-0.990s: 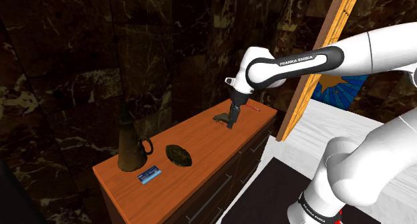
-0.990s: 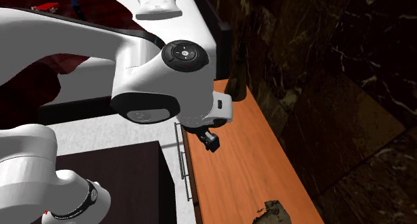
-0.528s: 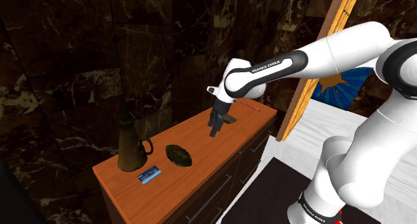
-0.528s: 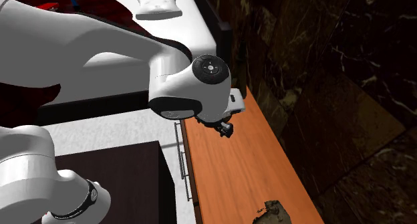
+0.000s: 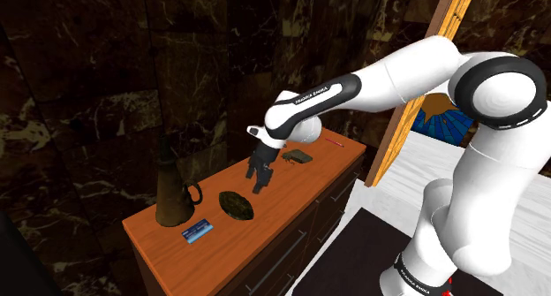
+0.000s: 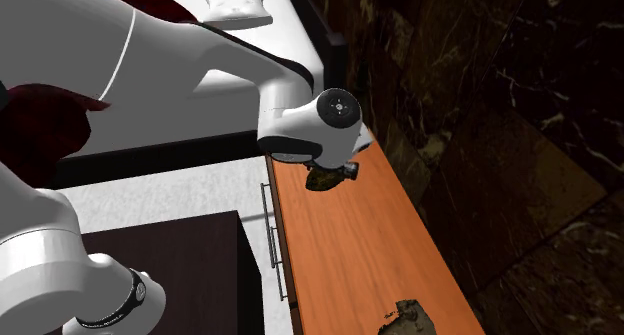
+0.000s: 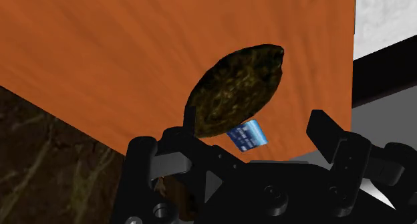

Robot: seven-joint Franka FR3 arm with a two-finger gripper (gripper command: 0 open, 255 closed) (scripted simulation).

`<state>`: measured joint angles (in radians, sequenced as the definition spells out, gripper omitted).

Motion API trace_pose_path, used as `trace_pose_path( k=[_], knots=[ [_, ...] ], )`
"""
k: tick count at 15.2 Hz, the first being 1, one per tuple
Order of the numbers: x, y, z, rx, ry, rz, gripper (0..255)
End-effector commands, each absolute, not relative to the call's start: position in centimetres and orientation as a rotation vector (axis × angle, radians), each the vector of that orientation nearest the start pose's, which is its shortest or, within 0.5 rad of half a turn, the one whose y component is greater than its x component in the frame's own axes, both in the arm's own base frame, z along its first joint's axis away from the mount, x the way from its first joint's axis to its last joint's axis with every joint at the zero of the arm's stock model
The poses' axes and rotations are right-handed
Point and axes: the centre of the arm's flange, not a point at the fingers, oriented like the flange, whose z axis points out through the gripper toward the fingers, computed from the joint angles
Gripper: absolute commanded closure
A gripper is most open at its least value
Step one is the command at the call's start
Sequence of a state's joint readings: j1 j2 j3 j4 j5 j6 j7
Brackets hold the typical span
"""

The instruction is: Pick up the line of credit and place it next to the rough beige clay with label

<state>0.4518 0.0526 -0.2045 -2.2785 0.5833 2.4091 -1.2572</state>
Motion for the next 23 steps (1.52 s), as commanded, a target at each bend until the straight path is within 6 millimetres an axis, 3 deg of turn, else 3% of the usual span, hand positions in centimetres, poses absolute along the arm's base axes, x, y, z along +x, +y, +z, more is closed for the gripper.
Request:
trace_pose_path(
  k=[1, 8, 15, 23],
  knots=[
    [52.6, 15.3, 32.6, -2.34, -1.522, -0.398, 0],
    [55.0, 22.8, 29.4, -2.09, -1.749, -0.481, 0],
    [55.9, 30.6, 27.1, -1.828, -1.94, -0.553, 0],
    [55.8, 32.8, 23.7, -1.828, -1.94, -0.553, 0]
  ],
)
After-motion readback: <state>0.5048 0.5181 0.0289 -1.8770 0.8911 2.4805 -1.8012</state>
